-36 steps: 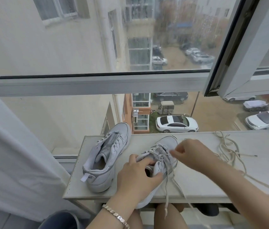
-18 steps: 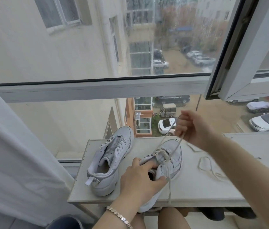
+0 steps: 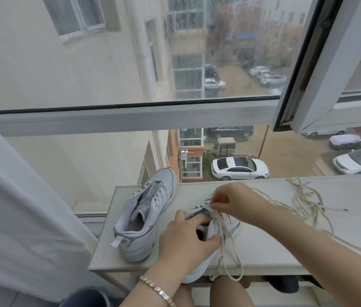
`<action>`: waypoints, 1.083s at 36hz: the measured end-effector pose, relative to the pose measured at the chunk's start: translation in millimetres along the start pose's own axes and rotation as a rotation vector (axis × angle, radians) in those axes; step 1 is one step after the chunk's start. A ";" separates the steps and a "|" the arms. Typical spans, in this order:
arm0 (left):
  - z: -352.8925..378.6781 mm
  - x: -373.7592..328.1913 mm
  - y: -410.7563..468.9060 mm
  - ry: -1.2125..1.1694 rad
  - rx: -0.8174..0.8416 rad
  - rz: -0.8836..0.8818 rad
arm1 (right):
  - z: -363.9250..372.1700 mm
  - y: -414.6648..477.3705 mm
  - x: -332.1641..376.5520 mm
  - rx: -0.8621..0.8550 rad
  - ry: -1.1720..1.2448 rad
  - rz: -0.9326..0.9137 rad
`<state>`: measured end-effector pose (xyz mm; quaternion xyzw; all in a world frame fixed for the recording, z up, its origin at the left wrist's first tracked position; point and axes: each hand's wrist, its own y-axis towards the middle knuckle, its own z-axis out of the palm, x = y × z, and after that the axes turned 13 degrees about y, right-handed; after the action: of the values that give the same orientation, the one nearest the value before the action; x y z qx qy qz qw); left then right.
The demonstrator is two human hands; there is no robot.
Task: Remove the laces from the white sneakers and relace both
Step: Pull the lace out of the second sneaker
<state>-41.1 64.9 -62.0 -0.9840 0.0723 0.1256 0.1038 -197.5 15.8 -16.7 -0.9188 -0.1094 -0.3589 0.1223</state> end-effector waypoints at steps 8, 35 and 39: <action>0.1 -1.7 0.9 0.024 0.005 -0.002 | 20.1 15.2 -9.0 -0.054 0.082 -0.030; 0.4 3.1 6.4 -0.036 0.027 0.082 | -13.4 17.5 -27.1 -0.288 1.154 0.479; 0.0 3.6 5.5 -0.014 0.033 0.090 | -24.3 11.9 -20.3 -0.099 1.464 0.419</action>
<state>-38.5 59.2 -64.0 -0.9770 0.1178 0.1358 0.1145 -224.0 -5.1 -15.2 -0.4526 0.1924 -0.8502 0.1879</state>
